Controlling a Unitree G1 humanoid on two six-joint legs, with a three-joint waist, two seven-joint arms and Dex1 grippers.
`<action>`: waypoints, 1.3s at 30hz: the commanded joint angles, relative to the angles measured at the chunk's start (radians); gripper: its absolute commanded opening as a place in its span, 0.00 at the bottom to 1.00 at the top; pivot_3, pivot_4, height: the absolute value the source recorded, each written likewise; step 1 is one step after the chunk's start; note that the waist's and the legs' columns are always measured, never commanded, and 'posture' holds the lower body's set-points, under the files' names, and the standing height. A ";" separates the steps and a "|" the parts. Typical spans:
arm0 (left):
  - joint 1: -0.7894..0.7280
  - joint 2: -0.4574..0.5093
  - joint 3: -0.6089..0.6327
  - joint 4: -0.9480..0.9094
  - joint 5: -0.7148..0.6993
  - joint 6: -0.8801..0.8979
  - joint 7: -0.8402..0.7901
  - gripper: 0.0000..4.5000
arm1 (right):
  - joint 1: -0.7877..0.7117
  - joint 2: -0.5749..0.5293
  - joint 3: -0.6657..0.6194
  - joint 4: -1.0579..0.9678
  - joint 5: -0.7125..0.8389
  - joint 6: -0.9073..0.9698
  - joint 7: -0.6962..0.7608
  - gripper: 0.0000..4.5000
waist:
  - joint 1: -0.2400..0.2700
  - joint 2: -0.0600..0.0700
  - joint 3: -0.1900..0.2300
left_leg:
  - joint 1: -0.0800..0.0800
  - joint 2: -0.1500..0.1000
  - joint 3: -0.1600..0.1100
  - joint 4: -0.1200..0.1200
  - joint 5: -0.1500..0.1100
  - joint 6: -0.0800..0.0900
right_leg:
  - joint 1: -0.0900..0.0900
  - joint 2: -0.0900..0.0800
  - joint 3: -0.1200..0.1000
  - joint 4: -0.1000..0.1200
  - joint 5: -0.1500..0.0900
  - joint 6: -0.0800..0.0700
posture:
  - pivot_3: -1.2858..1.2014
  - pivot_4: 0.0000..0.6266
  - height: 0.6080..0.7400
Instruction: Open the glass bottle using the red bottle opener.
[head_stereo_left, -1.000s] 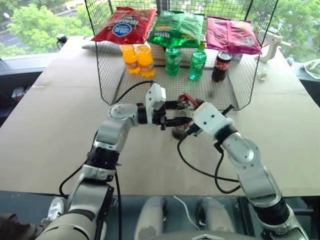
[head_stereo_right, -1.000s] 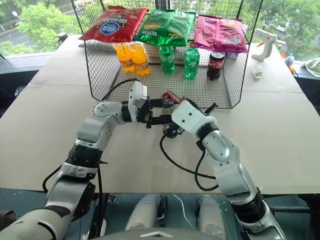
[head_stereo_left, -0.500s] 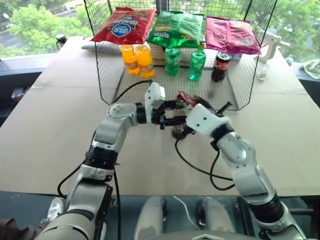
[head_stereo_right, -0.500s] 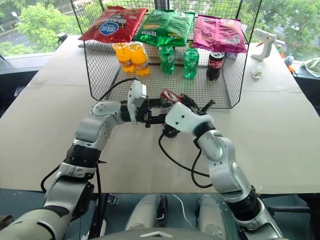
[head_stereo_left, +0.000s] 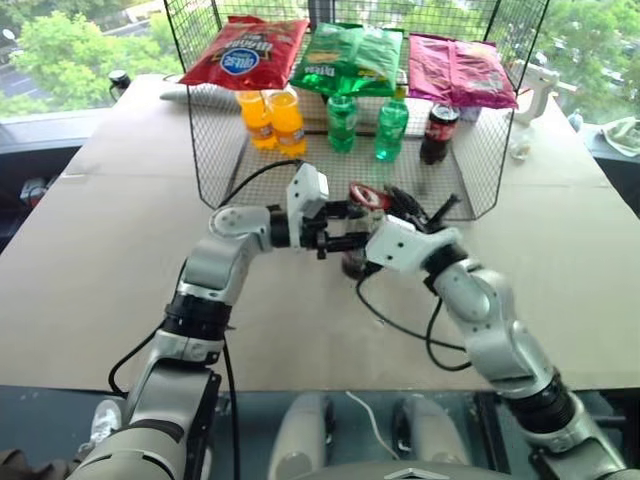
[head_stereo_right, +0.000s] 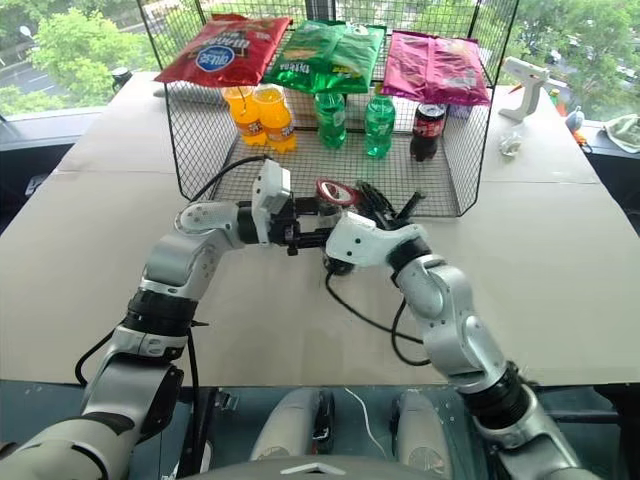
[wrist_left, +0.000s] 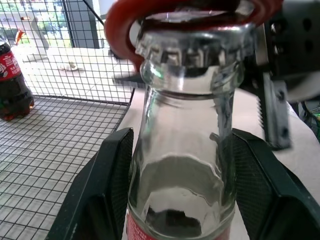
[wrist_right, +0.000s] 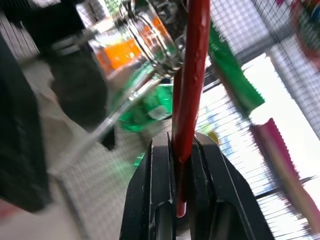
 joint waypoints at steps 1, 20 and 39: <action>-0.029 -0.010 0.025 -0.012 0.000 -0.007 0.040 0.50 | -0.018 -0.098 0.028 0.051 -0.040 -0.083 0.114 0.00 | 0.000 0.000 0.000 | 0.000 0.000 0.000 0.000 0.001 -0.001 | 0.000 0.000 0.000 0.000 0.000 0.000 | 0.52 0.24 1.00; -0.022 -0.026 0.002 0.035 0.013 -0.065 0.017 0.50 | -0.349 -0.390 -0.061 0.152 0.075 -0.426 0.407 0.00 | 0.040 0.002 0.001 | -0.001 -0.002 0.001 0.001 -0.001 0.002 | 0.001 -0.003 -0.001 -0.001 0.000 0.000 | 0.52 0.24 1.00; -0.074 -0.011 -0.046 0.061 0.051 -0.040 -0.006 0.50 | -0.308 -0.462 -0.111 0.188 0.085 -0.518 0.421 0.00 | 0.045 0.002 0.001 | -0.002 -0.002 0.002 0.002 0.000 0.001 | 0.002 -0.003 -0.001 -0.001 0.000 0.000 | 0.52 0.24 1.00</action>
